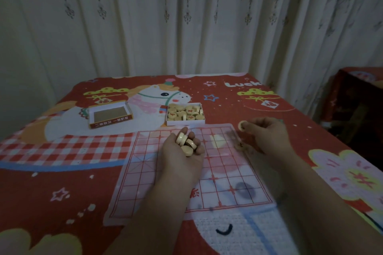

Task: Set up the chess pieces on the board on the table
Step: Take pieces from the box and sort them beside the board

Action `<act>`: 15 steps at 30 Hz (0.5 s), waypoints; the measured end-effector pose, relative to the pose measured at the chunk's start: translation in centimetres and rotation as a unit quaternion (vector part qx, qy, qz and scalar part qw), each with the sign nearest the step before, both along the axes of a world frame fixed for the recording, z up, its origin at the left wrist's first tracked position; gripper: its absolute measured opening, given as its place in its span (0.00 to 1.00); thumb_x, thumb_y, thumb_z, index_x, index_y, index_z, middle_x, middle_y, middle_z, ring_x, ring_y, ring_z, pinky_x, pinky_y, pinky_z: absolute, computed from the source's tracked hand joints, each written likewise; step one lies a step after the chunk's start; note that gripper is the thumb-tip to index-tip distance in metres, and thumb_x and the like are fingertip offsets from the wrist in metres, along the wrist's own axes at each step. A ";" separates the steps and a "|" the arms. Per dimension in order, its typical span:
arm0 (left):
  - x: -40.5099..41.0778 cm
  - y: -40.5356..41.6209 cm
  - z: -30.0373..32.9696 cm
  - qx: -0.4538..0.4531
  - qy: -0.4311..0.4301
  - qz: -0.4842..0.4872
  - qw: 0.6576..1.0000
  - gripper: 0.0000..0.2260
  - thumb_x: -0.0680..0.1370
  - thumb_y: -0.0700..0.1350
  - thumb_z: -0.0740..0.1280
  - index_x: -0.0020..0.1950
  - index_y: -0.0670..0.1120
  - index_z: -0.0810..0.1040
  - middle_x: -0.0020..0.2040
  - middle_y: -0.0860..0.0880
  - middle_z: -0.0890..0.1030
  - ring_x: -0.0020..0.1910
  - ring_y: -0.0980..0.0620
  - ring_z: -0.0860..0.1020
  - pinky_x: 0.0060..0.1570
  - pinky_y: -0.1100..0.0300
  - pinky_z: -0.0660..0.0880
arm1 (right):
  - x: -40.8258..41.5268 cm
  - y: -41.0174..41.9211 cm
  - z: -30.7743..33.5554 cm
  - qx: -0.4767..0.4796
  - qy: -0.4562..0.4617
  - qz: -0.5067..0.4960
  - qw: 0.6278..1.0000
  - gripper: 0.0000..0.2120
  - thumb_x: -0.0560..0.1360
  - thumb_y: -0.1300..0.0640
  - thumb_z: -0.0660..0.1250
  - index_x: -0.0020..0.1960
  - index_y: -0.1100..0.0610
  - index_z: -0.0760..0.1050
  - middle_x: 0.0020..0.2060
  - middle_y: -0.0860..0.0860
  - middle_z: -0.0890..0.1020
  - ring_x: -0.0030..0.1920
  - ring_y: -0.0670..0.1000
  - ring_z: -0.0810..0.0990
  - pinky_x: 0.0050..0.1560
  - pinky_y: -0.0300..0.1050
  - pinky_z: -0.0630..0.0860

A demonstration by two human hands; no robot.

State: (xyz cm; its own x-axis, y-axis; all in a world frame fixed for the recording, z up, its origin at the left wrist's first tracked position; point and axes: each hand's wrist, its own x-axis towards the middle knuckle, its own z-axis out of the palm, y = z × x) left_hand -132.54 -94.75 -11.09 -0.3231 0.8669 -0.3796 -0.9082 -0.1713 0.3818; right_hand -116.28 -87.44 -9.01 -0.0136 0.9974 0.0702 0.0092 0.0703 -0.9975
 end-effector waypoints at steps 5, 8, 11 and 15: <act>0.6 0.0 0.1 -0.012 0.002 -0.014 1.000 0.16 0.85 0.51 0.53 0.54 0.43 0.76 0.37 0.46 0.75 0.30 0.52 0.69 0.28 0.63 0.63 | 0.7 1.3 -0.5 -0.040 -0.098 -0.027 0.994 0.08 0.75 0.61 0.73 0.47 0.67 0.79 0.33 0.57 0.80 0.19 0.42 0.73 0.18 0.31 0.66; 0.6 0.1 0.0 -0.015 0.003 -0.012 1.000 0.16 0.85 0.51 0.53 0.54 0.43 0.76 0.36 0.46 0.75 0.30 0.52 0.70 0.27 0.63 0.63 | 0.4 1.1 -0.3 -0.052 -0.108 -0.009 0.993 0.06 0.75 0.64 0.72 0.42 0.65 0.76 0.27 0.53 0.75 0.14 0.39 0.69 0.16 0.30 0.64; 0.7 0.1 0.0 -0.020 0.004 -0.011 1.000 0.16 0.85 0.51 0.53 0.53 0.43 0.76 0.36 0.46 0.75 0.30 0.52 0.70 0.30 0.61 0.62 | 0.3 0.5 0.2 -0.057 -0.088 0.012 0.994 0.06 0.75 0.68 0.70 0.41 0.65 0.74 0.19 0.50 0.74 0.14 0.39 0.69 0.15 0.30 0.63; 0.8 0.1 0.0 -0.025 0.008 -0.012 1.000 0.17 0.85 0.51 0.53 0.52 0.43 0.77 0.36 0.46 0.75 0.31 0.52 0.70 0.30 0.61 0.62 | -0.1 -0.3 0.7 -0.060 -0.067 0.026 0.996 0.03 0.76 0.70 0.68 0.45 0.68 0.74 0.16 0.49 0.73 0.14 0.39 0.70 0.15 0.30 0.64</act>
State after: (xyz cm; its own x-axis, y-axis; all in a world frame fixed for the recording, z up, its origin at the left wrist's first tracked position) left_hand -131.74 -94.69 -11.11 -0.3078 0.8547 -0.4182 -0.9060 -0.1291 0.4030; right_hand -116.36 -87.73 -8.31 -0.0665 0.9962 -0.0559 0.1424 -0.0460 -0.9887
